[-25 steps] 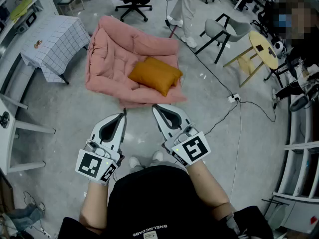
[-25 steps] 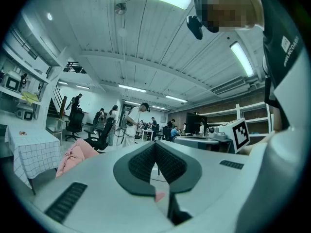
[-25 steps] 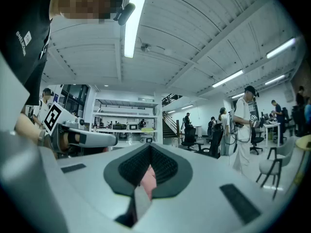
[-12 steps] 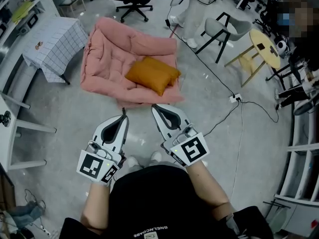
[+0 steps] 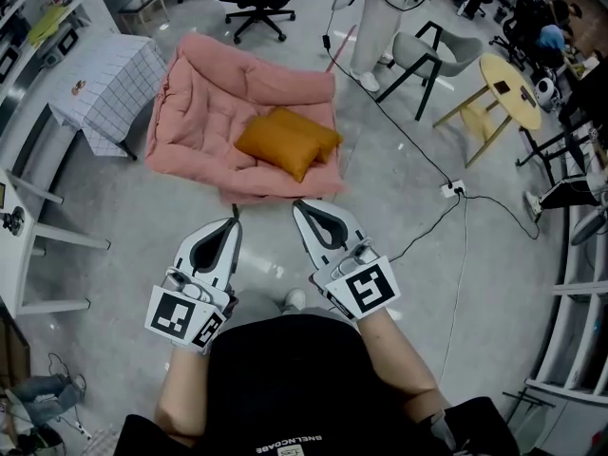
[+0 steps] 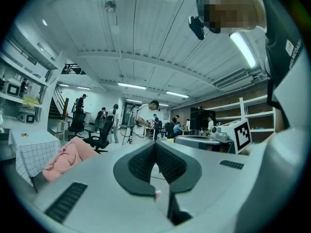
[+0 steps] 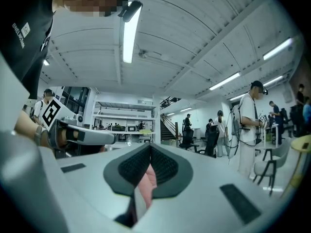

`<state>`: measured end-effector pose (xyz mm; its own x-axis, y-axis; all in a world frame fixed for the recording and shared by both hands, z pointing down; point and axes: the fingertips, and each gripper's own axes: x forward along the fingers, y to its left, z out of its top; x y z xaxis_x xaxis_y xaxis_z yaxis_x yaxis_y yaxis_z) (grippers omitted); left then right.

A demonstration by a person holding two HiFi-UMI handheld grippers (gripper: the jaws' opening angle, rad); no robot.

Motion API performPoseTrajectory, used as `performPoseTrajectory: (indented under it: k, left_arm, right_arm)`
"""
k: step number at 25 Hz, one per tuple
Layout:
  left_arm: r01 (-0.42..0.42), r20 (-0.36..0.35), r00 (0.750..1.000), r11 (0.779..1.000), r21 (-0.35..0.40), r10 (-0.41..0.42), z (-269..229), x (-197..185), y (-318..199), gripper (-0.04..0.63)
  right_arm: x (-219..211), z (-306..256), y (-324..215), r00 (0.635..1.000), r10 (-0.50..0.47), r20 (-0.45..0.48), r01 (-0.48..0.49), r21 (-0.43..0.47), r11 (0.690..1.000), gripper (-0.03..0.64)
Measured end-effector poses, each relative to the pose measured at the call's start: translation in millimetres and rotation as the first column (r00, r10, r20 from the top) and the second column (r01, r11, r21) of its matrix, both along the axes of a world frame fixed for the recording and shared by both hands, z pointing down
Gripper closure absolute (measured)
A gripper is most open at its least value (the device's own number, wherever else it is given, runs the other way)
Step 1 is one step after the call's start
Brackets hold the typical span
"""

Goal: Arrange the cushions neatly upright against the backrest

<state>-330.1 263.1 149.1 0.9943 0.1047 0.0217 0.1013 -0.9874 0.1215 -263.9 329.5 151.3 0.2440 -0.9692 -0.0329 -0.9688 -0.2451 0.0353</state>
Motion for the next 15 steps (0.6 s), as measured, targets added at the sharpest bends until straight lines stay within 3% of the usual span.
performPoseTrajectory:
  k: [15]
  left_arm:
    - [0.012,0.03,0.999,1.0,-0.015,-0.012,26,22,-16,0.584]
  right_arm:
    - [28,23,-6,0.999,-0.006,0.034,0.006,-0.023,1.0,0.607]
